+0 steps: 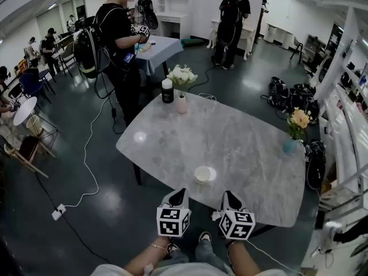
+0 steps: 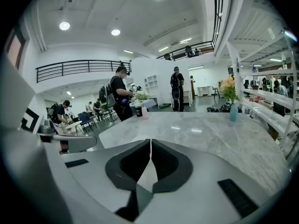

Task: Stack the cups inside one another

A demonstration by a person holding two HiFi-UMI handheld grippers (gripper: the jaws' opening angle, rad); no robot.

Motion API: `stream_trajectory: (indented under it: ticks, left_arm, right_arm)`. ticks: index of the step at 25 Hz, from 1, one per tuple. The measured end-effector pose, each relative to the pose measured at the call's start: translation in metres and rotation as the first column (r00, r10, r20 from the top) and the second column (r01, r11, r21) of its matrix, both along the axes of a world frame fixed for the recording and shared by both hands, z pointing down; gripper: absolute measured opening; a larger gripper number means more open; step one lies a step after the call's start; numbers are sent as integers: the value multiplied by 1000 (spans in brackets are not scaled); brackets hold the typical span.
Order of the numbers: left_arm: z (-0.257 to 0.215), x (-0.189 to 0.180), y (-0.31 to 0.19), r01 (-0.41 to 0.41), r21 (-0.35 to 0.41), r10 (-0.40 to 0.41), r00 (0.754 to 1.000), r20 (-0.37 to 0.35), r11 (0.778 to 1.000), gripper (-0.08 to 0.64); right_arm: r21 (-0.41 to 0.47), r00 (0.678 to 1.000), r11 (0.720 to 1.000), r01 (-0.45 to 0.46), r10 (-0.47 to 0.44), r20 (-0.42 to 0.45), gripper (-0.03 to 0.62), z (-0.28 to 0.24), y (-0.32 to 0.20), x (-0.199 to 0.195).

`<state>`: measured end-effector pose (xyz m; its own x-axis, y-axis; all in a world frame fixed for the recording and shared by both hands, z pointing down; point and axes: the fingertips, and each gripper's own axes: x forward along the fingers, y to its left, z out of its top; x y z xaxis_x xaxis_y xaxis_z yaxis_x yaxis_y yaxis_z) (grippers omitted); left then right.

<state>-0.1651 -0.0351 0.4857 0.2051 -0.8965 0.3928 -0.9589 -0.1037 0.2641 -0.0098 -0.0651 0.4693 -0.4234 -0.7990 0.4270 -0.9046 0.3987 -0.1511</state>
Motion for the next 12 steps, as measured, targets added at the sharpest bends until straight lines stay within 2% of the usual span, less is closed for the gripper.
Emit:
stream_trajectory:
  ticks: [6, 12]
  left_arm:
    - [0, 17, 3, -7, 8, 7, 1000, -7, 1000, -5]
    - [-9, 36, 13, 43, 14, -42, 999, -8, 999, -5]
  right_arm:
    - [35, 1000, 999, -24, 24, 8, 15, -8, 9, 22]
    - [46, 1000, 999, 20, -21, 21, 14, -18, 12, 42]
